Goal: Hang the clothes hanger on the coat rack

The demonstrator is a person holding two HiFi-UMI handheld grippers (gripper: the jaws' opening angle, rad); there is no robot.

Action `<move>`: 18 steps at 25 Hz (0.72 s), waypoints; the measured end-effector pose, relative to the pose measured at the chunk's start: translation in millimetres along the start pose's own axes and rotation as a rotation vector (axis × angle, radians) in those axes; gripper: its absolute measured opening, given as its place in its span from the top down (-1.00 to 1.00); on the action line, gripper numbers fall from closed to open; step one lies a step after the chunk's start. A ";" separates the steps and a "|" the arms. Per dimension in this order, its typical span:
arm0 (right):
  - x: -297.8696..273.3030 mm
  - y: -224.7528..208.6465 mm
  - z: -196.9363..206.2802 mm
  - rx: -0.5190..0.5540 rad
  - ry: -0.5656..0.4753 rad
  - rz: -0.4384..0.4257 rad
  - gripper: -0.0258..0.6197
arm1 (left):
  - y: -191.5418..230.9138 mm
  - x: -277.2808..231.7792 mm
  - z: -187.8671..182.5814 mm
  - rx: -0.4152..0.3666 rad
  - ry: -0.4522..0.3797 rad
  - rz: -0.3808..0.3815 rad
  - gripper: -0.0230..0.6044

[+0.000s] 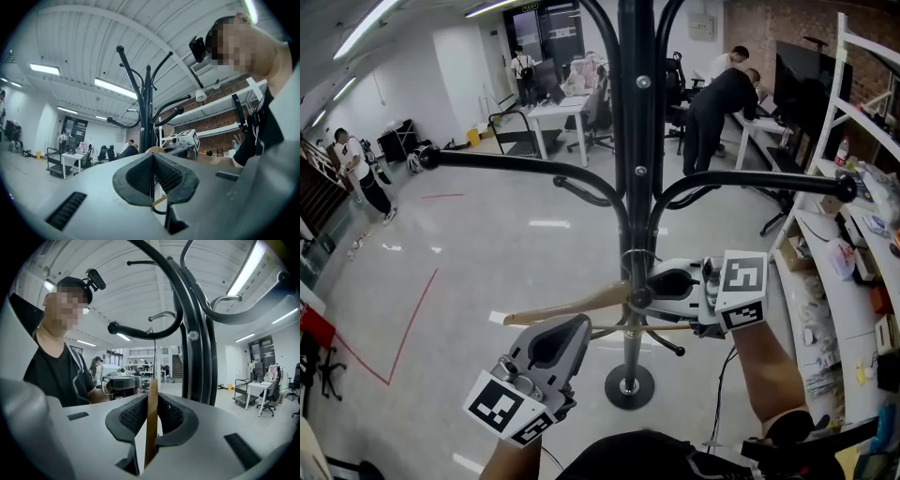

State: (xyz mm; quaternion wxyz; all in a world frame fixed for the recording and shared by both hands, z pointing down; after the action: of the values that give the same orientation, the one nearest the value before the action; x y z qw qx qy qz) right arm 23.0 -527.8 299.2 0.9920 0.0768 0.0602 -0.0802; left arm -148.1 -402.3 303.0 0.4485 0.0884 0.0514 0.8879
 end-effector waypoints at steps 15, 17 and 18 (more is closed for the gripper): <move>-0.9 -2.3 4.5 0.031 -0.021 -0.025 0.74 | -0.6 -6.8 12.5 0.016 0.044 0.016 0.93; -0.2 -1.6 4.5 0.034 -0.027 -0.017 0.74 | -1.0 -5.6 12.7 0.017 0.045 0.018 0.93; 0.7 -1.2 4.4 0.034 -0.033 -0.013 0.74 | -1.6 -4.6 12.3 0.016 0.045 0.019 0.93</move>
State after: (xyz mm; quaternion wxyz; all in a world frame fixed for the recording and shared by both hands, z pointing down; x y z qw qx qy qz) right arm 23.9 -529.8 303.2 0.9908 0.0920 0.0429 -0.0889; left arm -141.7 -404.9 314.2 0.4382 0.0726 0.0678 0.8934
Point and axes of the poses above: the fingertips, and each gripper's own axes: x backward along the fingers, y to its left, z out of its underside, the point moved 8 cm from there along x, backward along the fingers, and after that the axes turned 9 degrees about x, right-handed, at the moved point
